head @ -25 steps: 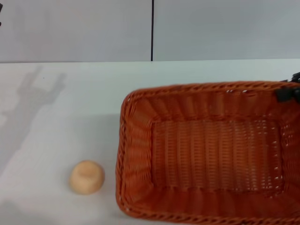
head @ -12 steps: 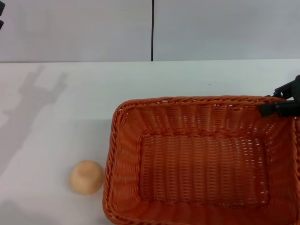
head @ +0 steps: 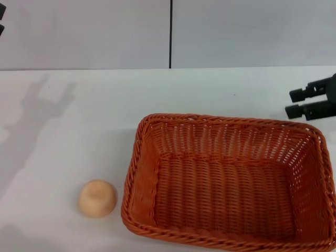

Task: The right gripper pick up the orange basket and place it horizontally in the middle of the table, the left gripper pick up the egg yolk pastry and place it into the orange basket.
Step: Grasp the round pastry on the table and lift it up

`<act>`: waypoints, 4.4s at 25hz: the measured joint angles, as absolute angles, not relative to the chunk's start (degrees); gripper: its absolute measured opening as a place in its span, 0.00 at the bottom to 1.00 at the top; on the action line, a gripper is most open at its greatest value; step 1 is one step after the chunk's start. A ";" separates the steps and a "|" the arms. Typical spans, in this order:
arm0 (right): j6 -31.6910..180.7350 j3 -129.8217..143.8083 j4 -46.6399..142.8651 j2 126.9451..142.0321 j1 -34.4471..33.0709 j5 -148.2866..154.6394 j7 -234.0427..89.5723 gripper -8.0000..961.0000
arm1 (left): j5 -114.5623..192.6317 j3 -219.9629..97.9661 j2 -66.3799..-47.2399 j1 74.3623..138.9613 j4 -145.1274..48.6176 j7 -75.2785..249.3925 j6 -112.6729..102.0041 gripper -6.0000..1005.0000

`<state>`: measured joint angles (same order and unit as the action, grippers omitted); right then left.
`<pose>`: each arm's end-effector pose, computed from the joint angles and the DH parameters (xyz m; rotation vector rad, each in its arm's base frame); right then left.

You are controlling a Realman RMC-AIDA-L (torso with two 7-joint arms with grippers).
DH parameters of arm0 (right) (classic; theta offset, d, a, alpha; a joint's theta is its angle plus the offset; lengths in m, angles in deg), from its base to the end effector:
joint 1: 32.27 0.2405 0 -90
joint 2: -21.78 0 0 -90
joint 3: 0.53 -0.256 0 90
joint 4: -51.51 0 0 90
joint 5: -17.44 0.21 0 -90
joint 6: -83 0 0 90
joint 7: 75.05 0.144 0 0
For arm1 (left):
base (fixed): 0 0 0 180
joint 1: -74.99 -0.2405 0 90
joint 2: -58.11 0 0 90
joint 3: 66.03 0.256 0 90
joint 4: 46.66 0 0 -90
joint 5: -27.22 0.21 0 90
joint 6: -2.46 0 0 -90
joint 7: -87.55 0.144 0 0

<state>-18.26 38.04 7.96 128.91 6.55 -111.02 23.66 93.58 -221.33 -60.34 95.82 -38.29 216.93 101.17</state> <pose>0.2508 0.3621 0.0886 -2.8878 0.7710 0.3014 -0.3116 0.2828 0.0529 -1.5982 -0.5596 -1.4163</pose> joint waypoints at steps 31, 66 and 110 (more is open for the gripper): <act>-15.67 9.84 25.20 136.29 -20.36 -61.28 -5.14 0.59 | 115.46 -197.73 -45.42 104.87 -11.58 173.13 94.95 0.82; -13.38 7.63 29.36 135.57 -14.26 -60.66 -3.24 0.59 | 137.77 -199.99 -50.59 96.60 -4.94 176.11 101.51 0.74; -13.94 9.22 30.77 136.12 -14.63 -60.92 -3.76 0.59 | 150.44 -199.44 -55.33 95.32 -6.70 176.76 97.70 0.65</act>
<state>-13.94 9.22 30.77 136.12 -14.63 -60.92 -3.76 150.44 -199.44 -55.33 95.32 -6.70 176.76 97.70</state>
